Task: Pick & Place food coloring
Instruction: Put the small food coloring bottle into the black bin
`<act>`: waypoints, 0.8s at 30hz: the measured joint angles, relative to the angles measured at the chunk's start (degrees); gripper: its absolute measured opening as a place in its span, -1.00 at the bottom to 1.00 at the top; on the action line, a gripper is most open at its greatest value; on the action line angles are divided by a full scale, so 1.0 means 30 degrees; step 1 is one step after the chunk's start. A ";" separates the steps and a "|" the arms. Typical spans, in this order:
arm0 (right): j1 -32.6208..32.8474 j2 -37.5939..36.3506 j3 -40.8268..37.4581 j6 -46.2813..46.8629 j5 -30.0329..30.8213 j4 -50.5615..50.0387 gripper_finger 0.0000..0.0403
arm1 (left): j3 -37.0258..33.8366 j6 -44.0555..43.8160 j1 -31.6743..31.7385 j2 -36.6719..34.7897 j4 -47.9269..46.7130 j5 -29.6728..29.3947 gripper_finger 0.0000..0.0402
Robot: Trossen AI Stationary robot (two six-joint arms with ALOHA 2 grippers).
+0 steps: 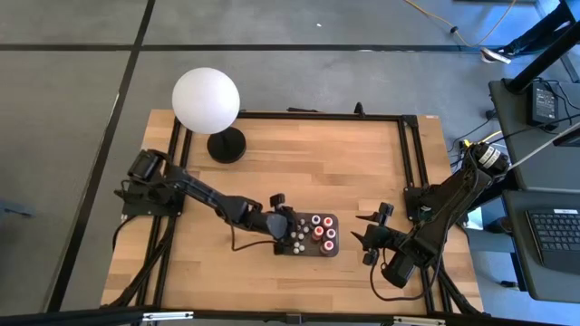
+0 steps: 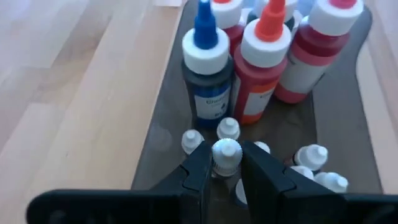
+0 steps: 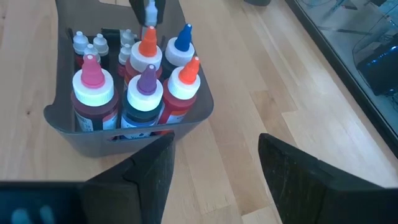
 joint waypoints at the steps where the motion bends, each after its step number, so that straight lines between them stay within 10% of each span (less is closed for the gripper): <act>1: -0.0003 0.0000 0.0000 0.0004 0.0001 0.0000 0.15 | 0.0020 -0.0060 0.0000 0.0080 0.0028 -0.0160 -0.67; 24: -0.0002 0.0000 0.0000 0.0007 0.0001 -0.0007 0.15 | -0.0015 -0.0192 -0.0226 -0.0581 -0.0761 -0.0876 -0.67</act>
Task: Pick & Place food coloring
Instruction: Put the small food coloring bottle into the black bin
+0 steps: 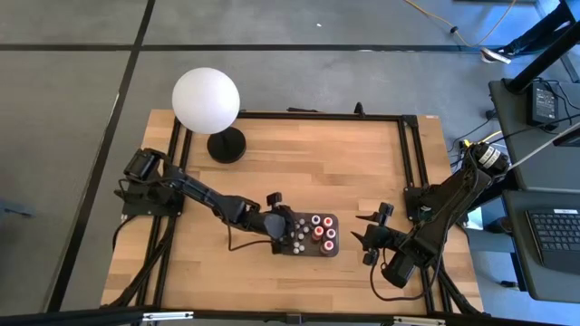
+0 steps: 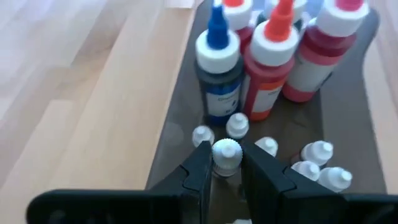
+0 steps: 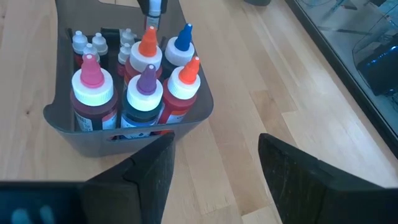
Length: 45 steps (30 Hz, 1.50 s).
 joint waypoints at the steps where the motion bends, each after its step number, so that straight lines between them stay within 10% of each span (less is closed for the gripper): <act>1: -0.0002 0.0000 0.0000 -0.0006 0.0000 0.0000 0.15 | 0.0000 -0.0192 0.0000 -0.0013 -0.0220 -0.0100 -0.67; 45: 0.0003 -0.0007 0.0000 0.0000 0.0000 0.0007 0.15 | 0.0007 -0.1969 0.0138 0.1170 -0.0364 0.0513 -0.56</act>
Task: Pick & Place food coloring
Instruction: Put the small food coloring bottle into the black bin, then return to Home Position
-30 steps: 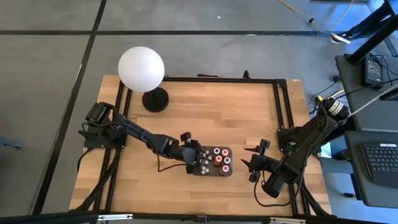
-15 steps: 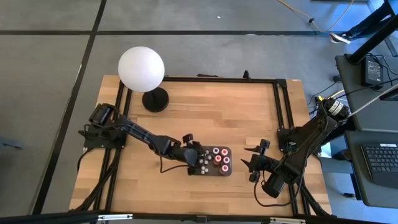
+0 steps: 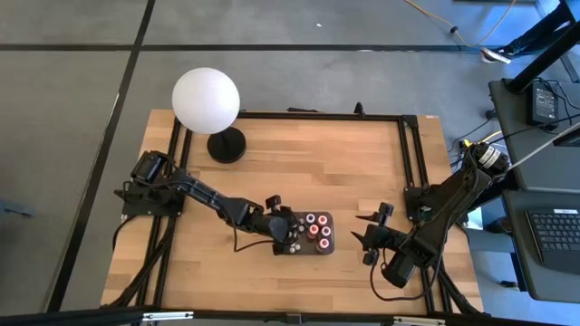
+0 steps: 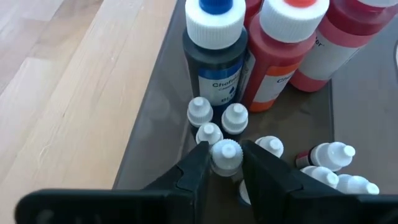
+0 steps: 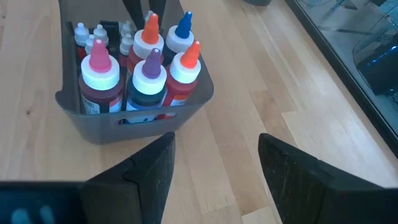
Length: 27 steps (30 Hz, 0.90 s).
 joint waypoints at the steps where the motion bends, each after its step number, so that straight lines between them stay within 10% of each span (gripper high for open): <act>1: -0.0006 0.0000 0.0000 0.0000 0.0000 0.0000 0.15 | 0.0000 -0.0003 0.0005 0.0000 0.0007 -0.0012 -0.54; 19: 0.0000 0.0000 0.0000 -0.2695 -0.0020 -0.0205 0.15 | -0.0195 0.2898 -0.0100 -0.3690 -0.1520 0.0046 -0.49; 27: 0.0000 -0.0045 -0.0089 0.1851 -0.0149 -0.2663 0.15 | -0.7360 0.4251 0.0015 -0.9210 0.5250 0.0790 -0.51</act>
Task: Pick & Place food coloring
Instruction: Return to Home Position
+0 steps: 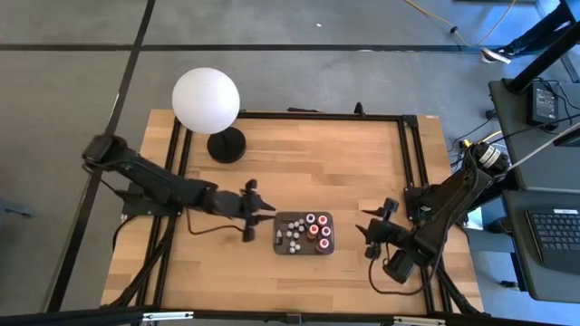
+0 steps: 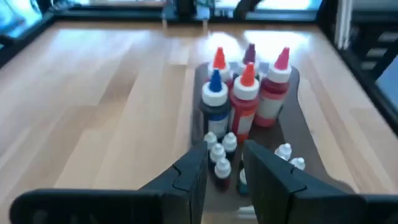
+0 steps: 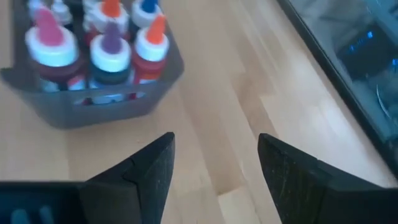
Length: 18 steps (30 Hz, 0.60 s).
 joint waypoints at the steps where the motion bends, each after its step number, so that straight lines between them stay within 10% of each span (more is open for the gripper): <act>1: 0.0000 -0.0037 -0.0144 0.0600 -0.0004 -0.0113 0.15 | -0.1013 0.0083 0.0094 -0.0615 0.1015 0.0187 -0.51; 7: -0.0305 -0.1292 -0.2099 0.0419 -0.0301 0.3593 0.15 | -0.6144 0.0626 0.0334 -0.3800 0.6202 0.0773 -0.50; 18: -0.3208 -0.7093 -0.9151 -0.9540 -0.4306 1.8030 0.15 | -1.0624 -0.0076 0.0385 -0.8285 0.7852 -0.0807 -0.49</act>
